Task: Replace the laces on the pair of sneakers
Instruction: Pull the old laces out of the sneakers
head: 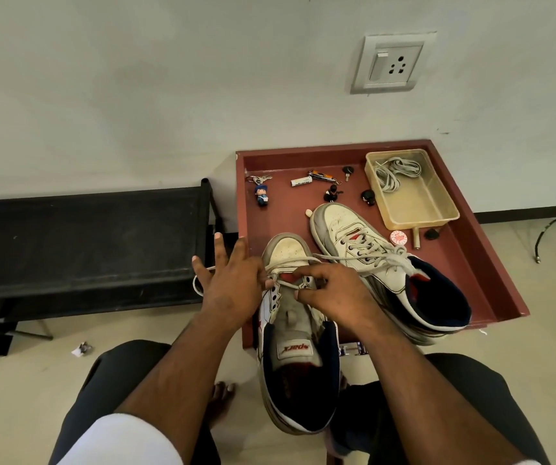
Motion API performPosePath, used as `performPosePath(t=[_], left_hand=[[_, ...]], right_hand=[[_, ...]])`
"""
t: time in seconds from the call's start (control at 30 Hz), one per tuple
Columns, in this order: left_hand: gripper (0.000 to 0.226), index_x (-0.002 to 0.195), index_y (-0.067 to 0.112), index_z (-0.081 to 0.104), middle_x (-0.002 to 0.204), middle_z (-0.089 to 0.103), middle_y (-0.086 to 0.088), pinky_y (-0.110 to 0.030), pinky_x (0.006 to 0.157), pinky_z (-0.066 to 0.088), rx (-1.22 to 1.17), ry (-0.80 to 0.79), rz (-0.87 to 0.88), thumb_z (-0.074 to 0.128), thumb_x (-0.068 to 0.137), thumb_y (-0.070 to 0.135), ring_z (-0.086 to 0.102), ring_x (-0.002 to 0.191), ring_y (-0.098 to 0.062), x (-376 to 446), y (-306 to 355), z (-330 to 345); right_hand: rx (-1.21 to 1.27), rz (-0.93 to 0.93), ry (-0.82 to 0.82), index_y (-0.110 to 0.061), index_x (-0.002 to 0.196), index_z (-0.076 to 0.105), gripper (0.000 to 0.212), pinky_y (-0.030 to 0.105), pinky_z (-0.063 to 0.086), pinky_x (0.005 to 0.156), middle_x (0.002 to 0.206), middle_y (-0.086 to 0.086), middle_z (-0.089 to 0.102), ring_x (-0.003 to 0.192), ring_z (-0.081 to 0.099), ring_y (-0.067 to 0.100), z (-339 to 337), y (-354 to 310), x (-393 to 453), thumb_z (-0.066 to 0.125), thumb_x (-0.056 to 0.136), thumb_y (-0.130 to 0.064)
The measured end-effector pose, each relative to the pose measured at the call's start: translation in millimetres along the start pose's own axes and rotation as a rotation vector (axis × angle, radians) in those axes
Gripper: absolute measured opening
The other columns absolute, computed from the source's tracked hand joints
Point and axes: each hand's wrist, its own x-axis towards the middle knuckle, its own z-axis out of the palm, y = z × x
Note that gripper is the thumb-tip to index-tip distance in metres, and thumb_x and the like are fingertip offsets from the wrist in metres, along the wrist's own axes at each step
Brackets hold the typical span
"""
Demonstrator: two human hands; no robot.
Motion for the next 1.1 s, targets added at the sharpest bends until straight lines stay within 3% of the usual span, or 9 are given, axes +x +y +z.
performPosePath(t=[0.07,0.2,0.4,0.5,0.63,0.8,0.9,1.0,1.1], left_hand=[[0.015,0.109,0.034,0.057,0.164,0.005,0.005,-0.072,0.110,-0.011,0.051,0.002,0.005,0.048,0.099,0.039,-0.026,0.146,-0.033,1.2,-5.6,0.3],[0.016,0.106,0.038,0.058,0.164,0.007,0.009,-0.075,0.104,-0.014,0.130,0.040,-0.054,0.046,0.098,0.034,-0.022,0.148,-0.031,-7.2,-33.2,-17.0],[0.019,0.114,0.029,0.063,0.157,0.027,0.002,-0.079,0.105,0.000,-0.032,0.300,-0.511,0.056,0.096,0.026,0.000,0.150,-0.037,-24.8,-96.8,-53.7],[0.028,0.122,0.036,0.056,0.164,0.006,0.002,-0.075,0.106,-0.007,-0.017,0.314,-0.293,0.059,0.094,0.034,-0.014,0.148,-0.039,-18.0,-66.5,-45.7],[0.021,0.113,0.042,0.059,0.164,-0.012,0.010,-0.067,0.111,-0.013,-0.115,0.058,0.042,0.056,0.093,0.047,-0.029,0.145,-0.030,-7.9,-11.7,-13.7],[0.016,0.102,0.035,0.060,0.165,-0.002,0.006,-0.067,0.111,-0.011,-0.074,0.000,0.009,0.055,0.094,0.048,-0.025,0.146,-0.034,3.2,-10.2,-0.4],[0.011,0.101,0.035,0.061,0.164,0.001,0.008,-0.069,0.109,-0.013,-0.021,-0.020,0.015,0.052,0.097,0.041,-0.026,0.146,-0.035,3.0,-10.9,-3.9],[0.010,0.102,0.033,0.060,0.164,0.007,0.006,-0.074,0.107,-0.009,0.025,0.138,-0.129,0.055,0.095,0.029,-0.017,0.149,-0.034,2.4,-34.1,-19.6],[0.018,0.110,0.021,0.062,0.155,0.026,-0.005,-0.076,0.109,0.002,-0.181,0.529,-0.492,0.058,0.092,0.017,0.008,0.149,-0.035,-5.1,-86.3,-45.9]], right_hand=[[0.015,-0.009,0.004,-0.052,0.086,0.068,0.033,0.025,0.044,0.054,0.075,-0.006,0.071,0.060,0.053,0.020,1.3,0.6,0.3,0.075,0.075,-0.022],[-0.009,-0.012,-0.008,-0.042,0.099,0.073,0.030,0.022,0.041,0.051,0.051,-0.024,0.054,0.050,0.042,0.007,2.0,2.6,0.5,0.069,0.080,-0.018],[0.004,-0.014,-0.011,-0.036,0.102,0.073,0.030,0.024,0.044,0.052,0.054,-0.022,0.059,0.049,0.044,0.006,1.2,1.0,0.7,0.068,0.081,-0.016],[-0.021,-0.021,0.006,-0.030,0.103,0.074,0.029,0.019,0.037,0.048,0.044,-0.024,0.050,0.046,0.038,0.004,0.8,-1.9,0.3,0.068,0.080,-0.014],[-0.026,-0.051,-0.015,-0.031,0.104,0.073,0.031,0.007,0.034,0.046,0.047,-0.038,0.048,0.045,0.047,-0.005,-2.3,-6.1,-2.8,0.067,0.083,-0.009],[0.005,-0.052,-0.033,-0.029,0.106,0.073,0.032,0.003,0.034,0.047,0.048,-0.041,0.047,0.048,0.049,-0.013,-5.1,-7.2,-3.4,0.067,0.083,-0.007],[0.026,-0.027,-0.025,-0.029,0.104,0.075,0.030,0.008,0.032,0.044,0.047,-0.036,0.049,0.040,0.041,0.000,-4.1,-7.5,-2.5,0.067,0.082,-0.010],[0.017,-0.027,-0.013,-0.032,0.101,0.074,0.029,0.010,0.032,0.044,0.045,-0.034,0.049,0.040,0.039,0.002,-1.1,-4.5,0.0,0.067,0.082,-0.011],[0.039,0.014,-0.008,-0.030,0.101,0.074,0.026,0.018,0.036,0.047,0.045,-0.030,0.052,0.042,0.039,0.004,0.8,-3.5,2.8,0.066,0.082,-0.012]])
